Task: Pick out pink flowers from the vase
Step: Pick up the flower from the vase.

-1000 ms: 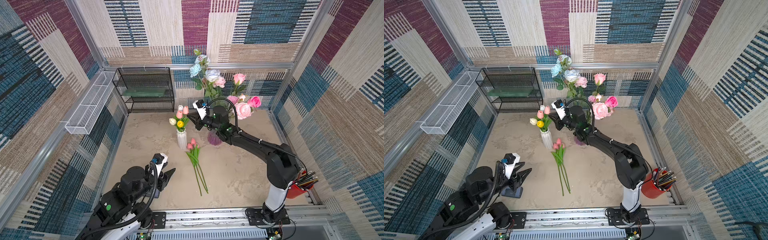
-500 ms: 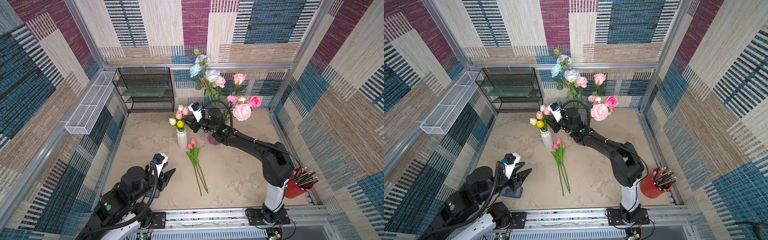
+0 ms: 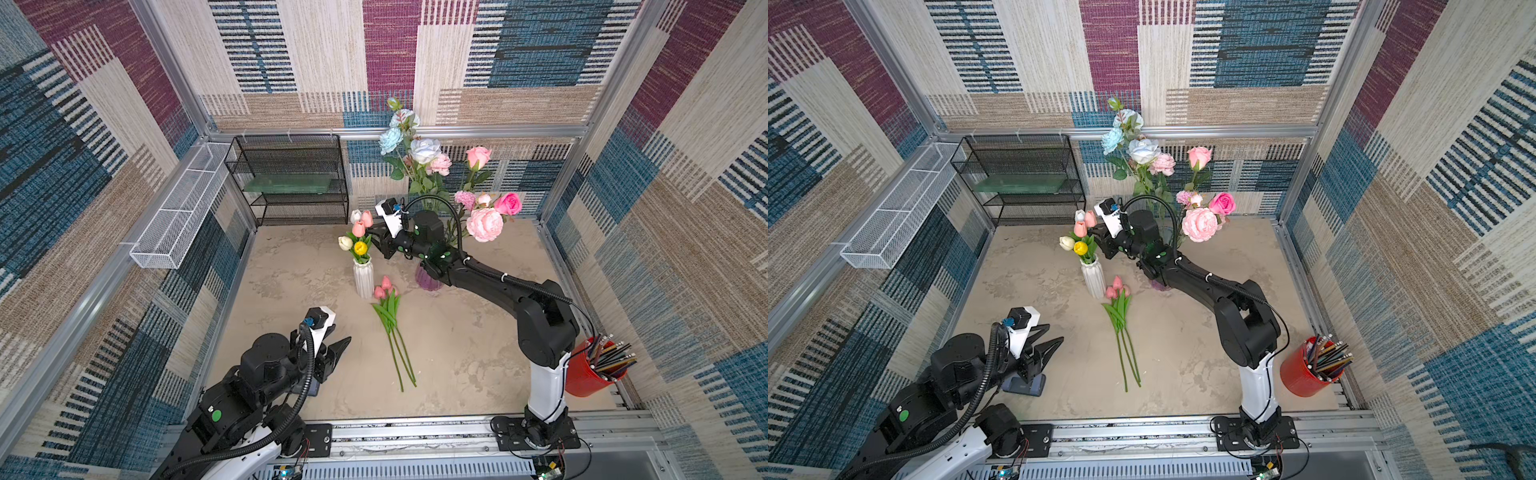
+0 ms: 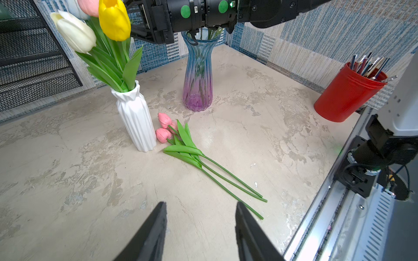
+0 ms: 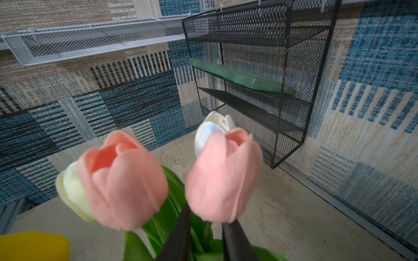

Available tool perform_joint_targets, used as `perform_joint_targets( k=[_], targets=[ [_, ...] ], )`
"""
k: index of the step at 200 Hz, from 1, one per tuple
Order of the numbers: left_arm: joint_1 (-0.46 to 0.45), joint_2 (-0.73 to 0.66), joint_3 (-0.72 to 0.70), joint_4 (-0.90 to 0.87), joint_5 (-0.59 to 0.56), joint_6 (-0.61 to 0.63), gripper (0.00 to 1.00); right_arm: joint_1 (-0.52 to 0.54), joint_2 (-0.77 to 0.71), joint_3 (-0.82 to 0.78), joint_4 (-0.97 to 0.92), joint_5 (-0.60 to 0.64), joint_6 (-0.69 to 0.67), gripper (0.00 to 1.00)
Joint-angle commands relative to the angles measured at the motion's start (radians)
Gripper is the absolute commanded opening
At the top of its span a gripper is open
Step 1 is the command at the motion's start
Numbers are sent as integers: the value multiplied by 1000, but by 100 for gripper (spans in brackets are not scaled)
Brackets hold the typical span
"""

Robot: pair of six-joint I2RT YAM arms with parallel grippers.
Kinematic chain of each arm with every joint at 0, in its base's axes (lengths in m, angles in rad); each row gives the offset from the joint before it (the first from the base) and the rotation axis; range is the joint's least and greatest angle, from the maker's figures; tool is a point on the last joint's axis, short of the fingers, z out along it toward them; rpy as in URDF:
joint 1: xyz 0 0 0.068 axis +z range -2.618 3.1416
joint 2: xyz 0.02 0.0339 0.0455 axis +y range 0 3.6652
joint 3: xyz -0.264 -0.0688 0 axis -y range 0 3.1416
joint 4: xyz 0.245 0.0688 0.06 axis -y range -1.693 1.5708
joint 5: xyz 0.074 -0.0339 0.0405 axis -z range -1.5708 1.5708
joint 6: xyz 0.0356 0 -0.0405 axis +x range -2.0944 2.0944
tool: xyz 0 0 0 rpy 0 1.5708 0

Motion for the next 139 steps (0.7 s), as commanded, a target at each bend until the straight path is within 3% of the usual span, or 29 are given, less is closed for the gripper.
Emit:
perform_joint_targets(
  k=[1, 36, 76, 139],
  targets=[
    [-1, -2, -1, 15, 11, 21, 51, 6, 9, 17, -16, -7, 14, 31],
    [0, -6, 0, 14, 10, 21, 51, 9, 26, 26, -29, 7, 19, 26],
    [-1, -8, -2, 14, 10, 22, 51, 1, 16, 9, -6, 7, 33, 7],
    [-2, -14, -1, 15, 10, 24, 51, 5, -19, 65, -55, 1, 3, 6]
  ],
)
